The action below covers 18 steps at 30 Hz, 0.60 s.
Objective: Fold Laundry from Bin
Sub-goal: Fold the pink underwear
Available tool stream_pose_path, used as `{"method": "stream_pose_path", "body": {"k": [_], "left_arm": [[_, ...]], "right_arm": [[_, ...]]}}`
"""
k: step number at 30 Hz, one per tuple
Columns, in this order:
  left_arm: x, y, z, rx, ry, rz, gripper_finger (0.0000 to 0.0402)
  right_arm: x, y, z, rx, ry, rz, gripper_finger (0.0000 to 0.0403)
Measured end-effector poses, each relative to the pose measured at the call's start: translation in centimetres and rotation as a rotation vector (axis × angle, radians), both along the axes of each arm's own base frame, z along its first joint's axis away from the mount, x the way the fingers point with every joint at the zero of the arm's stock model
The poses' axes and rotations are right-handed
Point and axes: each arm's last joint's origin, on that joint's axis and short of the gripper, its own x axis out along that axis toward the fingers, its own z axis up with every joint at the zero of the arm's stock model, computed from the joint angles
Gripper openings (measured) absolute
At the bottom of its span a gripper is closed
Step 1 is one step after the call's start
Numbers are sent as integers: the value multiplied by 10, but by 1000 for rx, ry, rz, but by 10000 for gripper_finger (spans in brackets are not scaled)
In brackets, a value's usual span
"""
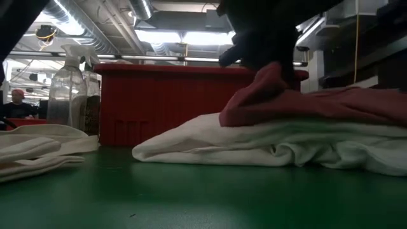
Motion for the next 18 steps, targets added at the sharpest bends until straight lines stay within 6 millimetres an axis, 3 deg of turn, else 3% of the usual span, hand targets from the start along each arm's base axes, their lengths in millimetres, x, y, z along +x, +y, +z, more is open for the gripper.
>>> {"method": "stream_pose_path", "body": {"k": [5,12,18], "left_arm": [[-3,0,-2,-51,53,-28,0],[-2,4,-2,14,36,8,2],[-1,2,-1,39,15,-6,4]], "right_arm": [[0,-2,-8,-36,-23,-8,175],[7,2,-12,-30,-143,-11,175],[6,-2,-18,-43,-128,-52,175]]}}
